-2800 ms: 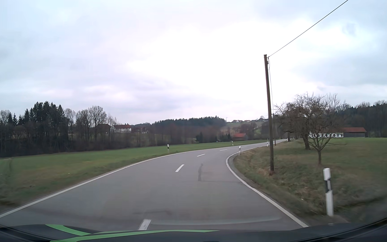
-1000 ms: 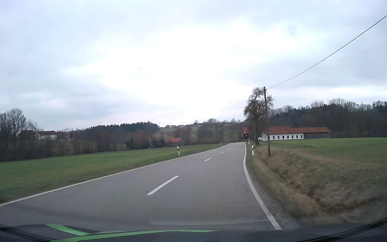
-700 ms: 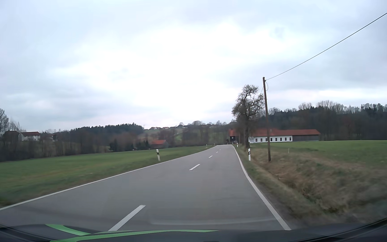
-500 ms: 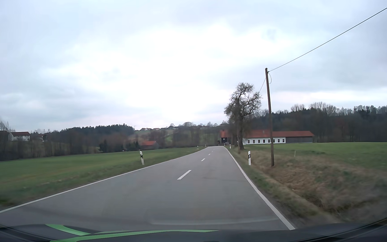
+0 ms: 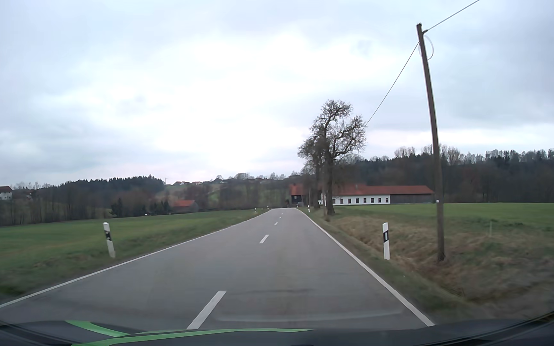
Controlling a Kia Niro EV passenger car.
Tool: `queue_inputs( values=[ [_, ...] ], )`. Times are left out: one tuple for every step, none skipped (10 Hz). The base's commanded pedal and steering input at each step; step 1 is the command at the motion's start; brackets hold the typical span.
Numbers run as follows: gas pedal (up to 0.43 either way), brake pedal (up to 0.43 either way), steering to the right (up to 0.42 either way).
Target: Follow the waypoints while adhering to traffic rules and regulations
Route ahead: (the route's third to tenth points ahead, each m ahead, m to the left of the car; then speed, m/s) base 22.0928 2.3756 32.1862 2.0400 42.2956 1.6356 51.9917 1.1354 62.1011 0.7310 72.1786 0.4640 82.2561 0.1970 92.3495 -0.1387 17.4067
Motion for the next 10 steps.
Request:
queue_inputs(
  values=[
    [0.22, 0.0, 0.026],
    [0.228, 0.0, 0.022],
    [0.228, 0.0, 0.017],
    [0.24, 0.0, 0.013],
    [0.24, 0.0, 0.012],
    [0.248, 0.0, 0.011],
    [0.248, 0.0, 0.011],
    [0.248, 0.0, 0.01],
    [0.248, 0.0, 0.004],
    [0.248, 0.0, 0.0]
  ],
)
